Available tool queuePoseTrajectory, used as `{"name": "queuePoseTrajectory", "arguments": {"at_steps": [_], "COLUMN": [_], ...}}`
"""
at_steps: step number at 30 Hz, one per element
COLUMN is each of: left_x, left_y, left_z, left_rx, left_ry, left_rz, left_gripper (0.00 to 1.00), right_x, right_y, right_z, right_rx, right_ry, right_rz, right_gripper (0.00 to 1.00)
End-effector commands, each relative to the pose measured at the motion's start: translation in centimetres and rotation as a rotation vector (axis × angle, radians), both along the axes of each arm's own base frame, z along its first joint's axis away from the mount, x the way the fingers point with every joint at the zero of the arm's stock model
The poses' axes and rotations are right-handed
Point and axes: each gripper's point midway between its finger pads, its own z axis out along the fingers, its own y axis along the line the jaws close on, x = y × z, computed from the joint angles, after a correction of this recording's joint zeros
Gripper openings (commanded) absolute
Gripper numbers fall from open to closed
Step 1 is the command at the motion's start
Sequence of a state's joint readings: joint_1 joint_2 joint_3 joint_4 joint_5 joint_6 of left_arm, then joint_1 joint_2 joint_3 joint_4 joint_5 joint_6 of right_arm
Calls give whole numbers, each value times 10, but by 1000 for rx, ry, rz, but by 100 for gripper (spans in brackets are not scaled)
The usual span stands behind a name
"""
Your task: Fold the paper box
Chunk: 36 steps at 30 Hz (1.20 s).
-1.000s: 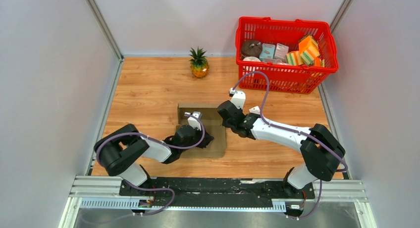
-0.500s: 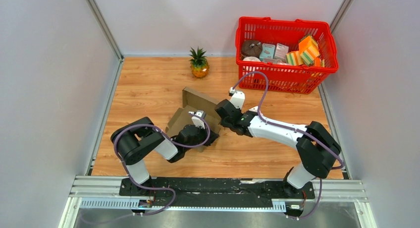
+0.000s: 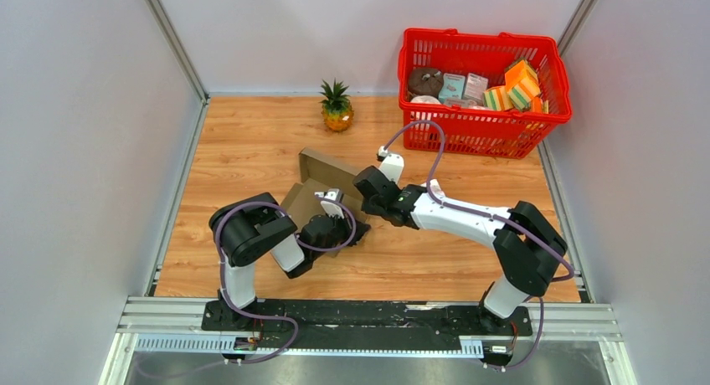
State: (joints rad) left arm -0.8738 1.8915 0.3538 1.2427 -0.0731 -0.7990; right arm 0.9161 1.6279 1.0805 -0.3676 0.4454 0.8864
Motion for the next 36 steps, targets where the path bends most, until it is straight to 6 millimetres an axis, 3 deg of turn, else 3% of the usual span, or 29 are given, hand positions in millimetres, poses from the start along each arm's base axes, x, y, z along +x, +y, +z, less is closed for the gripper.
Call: {"name": "queuePoseTrajectory", "arguments": {"at_steps": [1,7,9,13,14,19,23,24,25,27,32,36], "left_x": [-9,-11,-11,-13,-15,-23,-28,-30,-29,-28,-22,-21], "left_y": [28,33,33,28,24,4,5,8,9,16,53,57], "left_z": [-35,-33,-33,-22,-17,27,62,58,76,82,61,46], "left_rx": [103,100,102,68,57,-32,-67,-37,-54,-31,142,178], "left_ry": [58,55,53,29,20,-5,-67,-49,-85,-101,-55,-53], "left_rz": [36,29,25,-3,-32,-132,-158,-159,-160,-137,-6,-2], "left_gripper": [0,0,0,0,0,2,13,14,14,11,4,3], "right_x": [0,-15,-18,-13,-14,-18,-9,-8,-8,-5,2,12], "right_y": [27,10,-2,-55,-59,-56,-63,-62,-61,-61,-50,-29], "right_z": [13,31,37,37,35,46,24,24,20,13,1,10], "right_rx": [101,45,15,-10,-6,11,-81,-85,-90,-89,-88,-41], "right_ry": [-5,-127,-167,-195,-200,-284,-225,-217,-207,-202,-211,-322], "right_rz": [47,274,330,292,304,404,388,386,392,372,406,491], "right_gripper": [27,58,61,62,61,62,62,62,62,64,65,63]}}
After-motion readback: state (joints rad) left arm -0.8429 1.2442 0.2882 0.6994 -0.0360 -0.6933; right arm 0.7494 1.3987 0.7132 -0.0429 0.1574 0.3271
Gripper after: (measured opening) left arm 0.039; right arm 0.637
